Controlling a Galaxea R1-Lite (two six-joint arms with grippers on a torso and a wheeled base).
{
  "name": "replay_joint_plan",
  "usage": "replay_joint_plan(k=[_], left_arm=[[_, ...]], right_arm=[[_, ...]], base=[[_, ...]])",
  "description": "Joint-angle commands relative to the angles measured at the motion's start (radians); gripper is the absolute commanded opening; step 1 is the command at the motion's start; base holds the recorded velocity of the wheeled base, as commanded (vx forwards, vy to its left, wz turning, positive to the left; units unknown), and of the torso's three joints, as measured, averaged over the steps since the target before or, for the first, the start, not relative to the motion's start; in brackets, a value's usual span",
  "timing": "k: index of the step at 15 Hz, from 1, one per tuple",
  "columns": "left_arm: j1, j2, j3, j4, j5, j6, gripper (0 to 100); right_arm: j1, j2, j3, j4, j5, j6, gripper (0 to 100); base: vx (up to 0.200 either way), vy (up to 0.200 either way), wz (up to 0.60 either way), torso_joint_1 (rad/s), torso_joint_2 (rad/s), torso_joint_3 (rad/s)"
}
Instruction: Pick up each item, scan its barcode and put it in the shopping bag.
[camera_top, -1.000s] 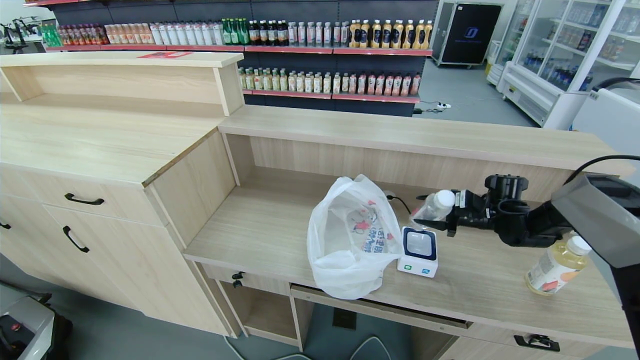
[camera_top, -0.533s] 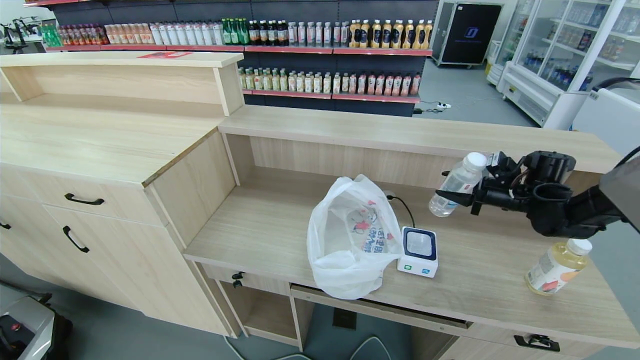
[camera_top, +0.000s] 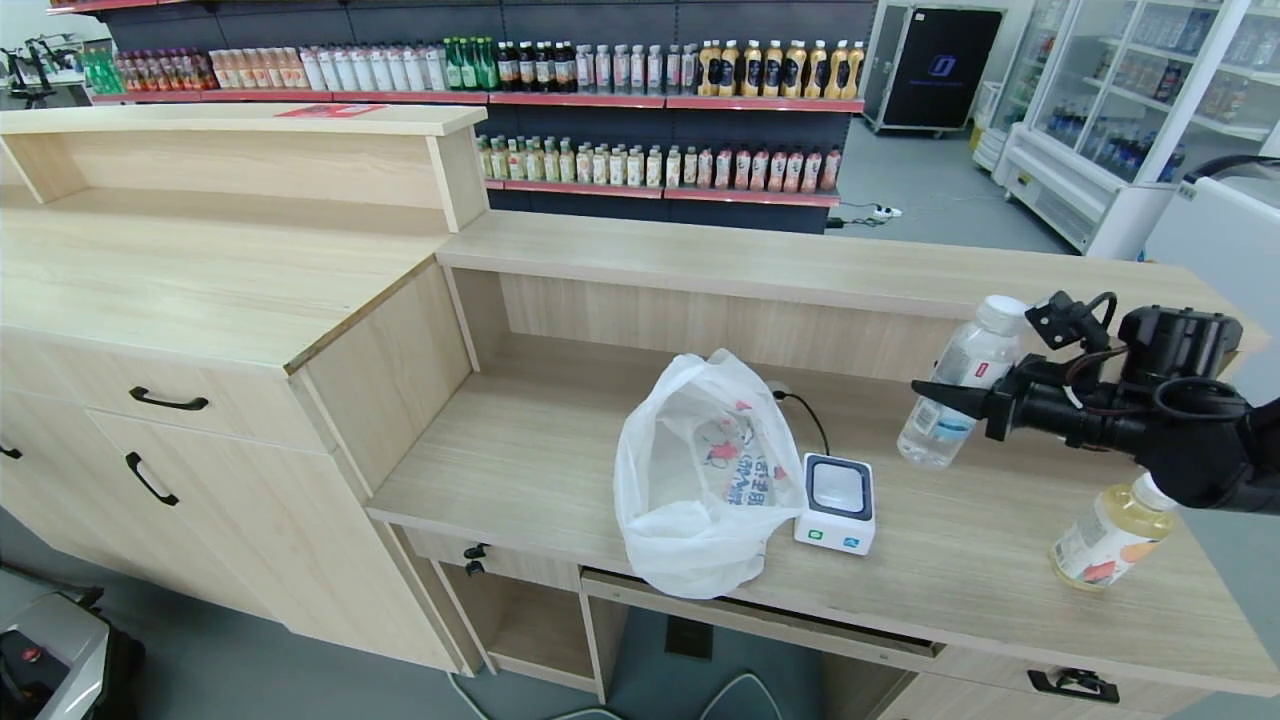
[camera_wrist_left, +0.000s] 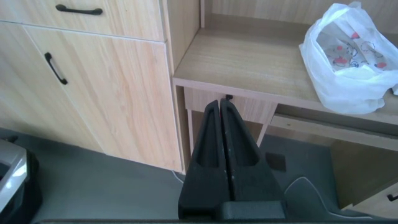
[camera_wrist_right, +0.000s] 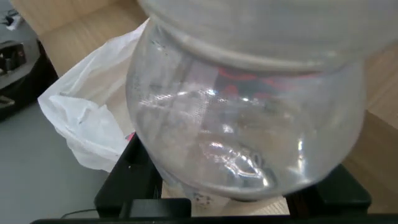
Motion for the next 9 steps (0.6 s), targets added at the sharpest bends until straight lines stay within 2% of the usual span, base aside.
replay_joint_plan(k=[1,2,6,8,9], left_arm=[[0.0,0.0,0.0,0.0,0.0,0.0,0],[0.0,0.0,0.0,0.0,0.0,0.0,0],[0.0,0.0,0.0,0.0,0.0,0.0,0],[0.0,0.0,0.0,0.0,0.0,0.0,0],[0.0,0.0,0.0,0.0,0.0,0.0,0]], right_arm=[[0.0,-0.056,0.042,0.001,-0.027,0.003,0],[0.0,-0.056,0.049,0.001,-0.054,0.003,0],[0.065,-0.062,0.017,-0.009,-0.36,0.164,0],[0.098,-0.065,0.056,-0.071,-0.407,0.141,0],[0.112,-0.06,0.091,-0.125,-0.443,0.087,0]], base=[[0.0,0.0,0.0,0.0,0.0,0.0],[0.0,0.0,0.0,0.0,0.0,0.0],[0.0,0.0,0.0,0.0,0.0,0.0],[0.0,0.0,0.0,0.0,0.0,0.0],[0.0,0.0,0.0,0.0,0.0,0.0]])
